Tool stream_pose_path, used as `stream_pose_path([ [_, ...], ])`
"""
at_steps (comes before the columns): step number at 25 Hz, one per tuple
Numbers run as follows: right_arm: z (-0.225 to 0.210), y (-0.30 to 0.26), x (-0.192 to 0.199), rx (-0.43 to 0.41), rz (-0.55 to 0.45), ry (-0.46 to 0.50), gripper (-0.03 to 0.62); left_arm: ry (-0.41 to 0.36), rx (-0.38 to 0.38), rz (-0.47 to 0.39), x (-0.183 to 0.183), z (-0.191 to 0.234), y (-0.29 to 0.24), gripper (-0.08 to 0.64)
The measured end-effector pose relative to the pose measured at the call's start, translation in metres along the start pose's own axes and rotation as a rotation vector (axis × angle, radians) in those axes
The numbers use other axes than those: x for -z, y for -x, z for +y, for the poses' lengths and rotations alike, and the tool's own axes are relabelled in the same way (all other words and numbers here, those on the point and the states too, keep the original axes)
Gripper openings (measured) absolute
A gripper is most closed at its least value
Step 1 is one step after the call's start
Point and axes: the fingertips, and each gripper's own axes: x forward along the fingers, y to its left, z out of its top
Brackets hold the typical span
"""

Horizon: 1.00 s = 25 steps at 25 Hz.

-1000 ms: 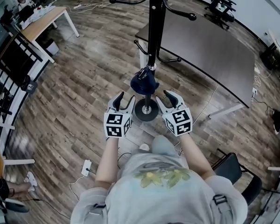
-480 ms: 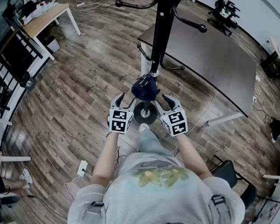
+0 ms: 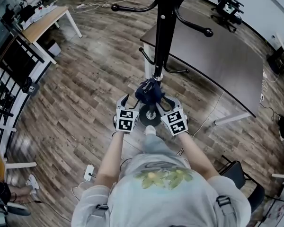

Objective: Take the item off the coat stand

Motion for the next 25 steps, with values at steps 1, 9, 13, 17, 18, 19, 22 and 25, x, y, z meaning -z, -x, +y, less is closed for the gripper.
stream_pose_path([
  [1, -0.001, -0.003, 0.003, -0.002, 0.008, 0.000, 0.143, 0.001, 0.002, -0.001, 0.000, 0.000, -0.002, 0.255],
  [9, -0.007, -0.026, 0.015, -0.007, 0.067, -0.002, 0.143, -0.025, 0.030, 0.026, 0.005, 0.002, -0.021, 0.255],
  [13, -0.010, -0.031, 0.018, -0.005, 0.089, -0.008, 0.143, -0.060, 0.048, 0.033, 0.005, -0.002, -0.033, 0.255],
  [17, -0.014, -0.035, 0.025, 0.000, 0.111, -0.025, 0.143, -0.073, 0.072, 0.053, 0.010, -0.006, -0.043, 0.249],
  [18, -0.015, -0.036, 0.027, 0.000, 0.115, -0.030, 0.143, -0.072, 0.078, 0.062, 0.014, -0.007, -0.045, 0.241],
  [19, -0.015, -0.037, 0.029, -0.002, 0.119, -0.035, 0.142, -0.071, 0.081, 0.071, 0.017, -0.007, -0.046, 0.225],
  [22, -0.014, -0.041, 0.034, -0.019, 0.132, -0.038, 0.140, -0.066, 0.078, 0.085, 0.020, -0.007, -0.047, 0.192],
  [25, -0.012, -0.043, 0.037, -0.029, 0.139, -0.036, 0.092, -0.065, 0.077, 0.088, 0.022, -0.005, -0.046, 0.124],
])
